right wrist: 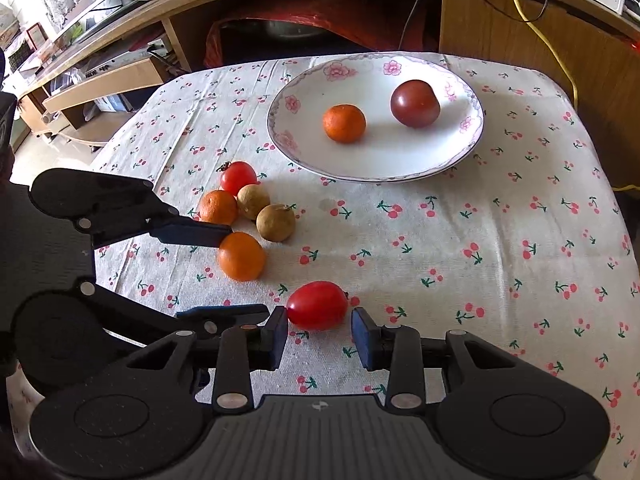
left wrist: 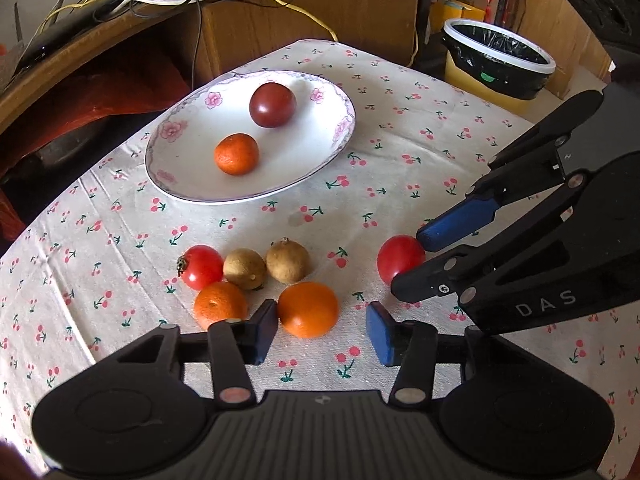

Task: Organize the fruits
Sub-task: 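Grasp a tangerine from the cluster with the left gripper, then lift the red tomato and tangerine and carry them toward the white bowl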

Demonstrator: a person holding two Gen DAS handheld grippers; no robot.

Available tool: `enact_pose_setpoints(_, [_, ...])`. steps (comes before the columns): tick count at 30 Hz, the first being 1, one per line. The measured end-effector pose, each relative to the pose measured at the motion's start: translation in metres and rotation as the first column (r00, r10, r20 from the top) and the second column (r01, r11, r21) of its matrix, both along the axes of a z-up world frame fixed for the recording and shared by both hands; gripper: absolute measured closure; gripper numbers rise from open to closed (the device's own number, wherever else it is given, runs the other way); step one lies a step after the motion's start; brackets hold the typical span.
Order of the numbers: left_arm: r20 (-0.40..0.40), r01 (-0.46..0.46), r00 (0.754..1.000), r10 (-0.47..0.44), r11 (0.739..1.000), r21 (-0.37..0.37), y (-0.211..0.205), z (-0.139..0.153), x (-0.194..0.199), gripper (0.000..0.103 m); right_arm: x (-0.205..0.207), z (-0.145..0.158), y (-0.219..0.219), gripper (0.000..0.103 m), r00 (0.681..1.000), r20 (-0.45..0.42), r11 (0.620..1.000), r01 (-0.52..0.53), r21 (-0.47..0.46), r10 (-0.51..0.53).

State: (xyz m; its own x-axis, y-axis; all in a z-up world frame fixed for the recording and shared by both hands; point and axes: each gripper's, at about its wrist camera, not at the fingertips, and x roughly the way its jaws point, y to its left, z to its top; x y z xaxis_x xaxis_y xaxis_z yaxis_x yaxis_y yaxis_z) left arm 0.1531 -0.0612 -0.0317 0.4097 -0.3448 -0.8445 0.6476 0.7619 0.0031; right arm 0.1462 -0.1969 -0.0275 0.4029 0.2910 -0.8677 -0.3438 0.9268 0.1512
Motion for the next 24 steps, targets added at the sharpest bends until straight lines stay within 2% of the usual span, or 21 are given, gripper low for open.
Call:
enact_pose_setpoints(6, [-0.033, -0.045, 0.998, 0.044, 0.999, -0.03, 0.009, 0.003, 0.008, 0.061, 0.005, -0.002, -0.003, 0.075, 0.999, -0.033, 0.999, 0.022, 0.037, -0.021])
enact_pose_setpoints(16, [-0.037, -0.038, 0.999, 0.037, 0.999, -0.028, 0.016, 0.01, -0.004, 0.062, -0.007, 0.008, -0.003, 0.076, 1.0, 0.005, 1.0, -0.018, -0.001, 0.018])
enact_pose_setpoints(24, [-0.021, -0.001, 1.0, 0.001, 1.0, 0.011, 0.013, 0.005, -0.014, 0.062, -0.013, 0.002, -0.004, 0.076, 0.999, -0.008, 0.998, -0.053, -0.039, 0.052])
